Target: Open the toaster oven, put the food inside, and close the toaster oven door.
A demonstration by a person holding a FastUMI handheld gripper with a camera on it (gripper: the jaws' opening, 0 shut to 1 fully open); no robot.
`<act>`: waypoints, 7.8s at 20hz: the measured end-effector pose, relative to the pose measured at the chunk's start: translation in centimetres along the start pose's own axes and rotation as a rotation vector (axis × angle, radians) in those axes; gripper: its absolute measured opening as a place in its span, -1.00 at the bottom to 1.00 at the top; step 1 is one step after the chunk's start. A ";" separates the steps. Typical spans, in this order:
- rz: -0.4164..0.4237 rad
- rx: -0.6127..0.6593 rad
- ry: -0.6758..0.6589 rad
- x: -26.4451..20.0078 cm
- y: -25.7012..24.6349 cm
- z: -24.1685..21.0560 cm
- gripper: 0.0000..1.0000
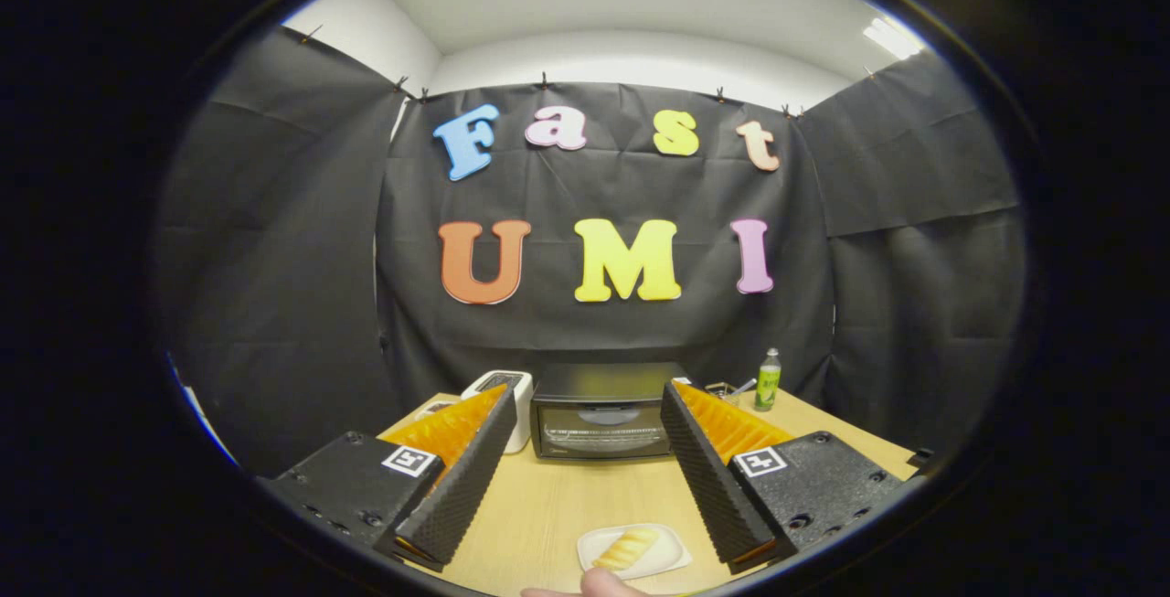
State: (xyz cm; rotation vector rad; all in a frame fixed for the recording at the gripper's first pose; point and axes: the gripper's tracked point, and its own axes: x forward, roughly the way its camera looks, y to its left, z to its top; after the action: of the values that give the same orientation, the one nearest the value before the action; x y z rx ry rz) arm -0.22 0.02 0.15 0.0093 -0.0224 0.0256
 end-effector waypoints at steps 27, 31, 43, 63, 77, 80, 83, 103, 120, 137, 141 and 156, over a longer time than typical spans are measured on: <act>0.017 0.019 0.003 14.1 -7.8 1.9 1.00; 0.045 0.030 0.036 19.9 -7.8 -0.5 1.00; 0.061 -0.017 0.131 31.2 -4.2 -11.7 1.00; 0.063 -0.001 0.269 25.2 -5.2 -21.5 1.00; 0.060 -0.012 0.514 19.6 -6.3 -27.8 1.00; 0.060 -0.012 0.518 18.2 -6.4 -26.9 1.00; -0.002 -0.022 0.473 15.3 -7.3 -23.8 1.00; -0.156 0.131 0.654 3.7 -6.3 -31.3 0.97; -0.137 0.231 0.720 4.0 -6.0 -34.2 -0.16; -0.104 0.397 0.403 20.3 -6.5 -22.0 -0.22; -0.103 0.472 0.427 27.4 -5.4 -23.0 -0.22; -0.181 0.560 0.391 39.8 -3.5 -27.5 -0.09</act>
State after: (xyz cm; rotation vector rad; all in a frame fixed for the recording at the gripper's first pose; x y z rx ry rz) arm 40.28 -2.16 -26.52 0.5659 0.3773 -0.1486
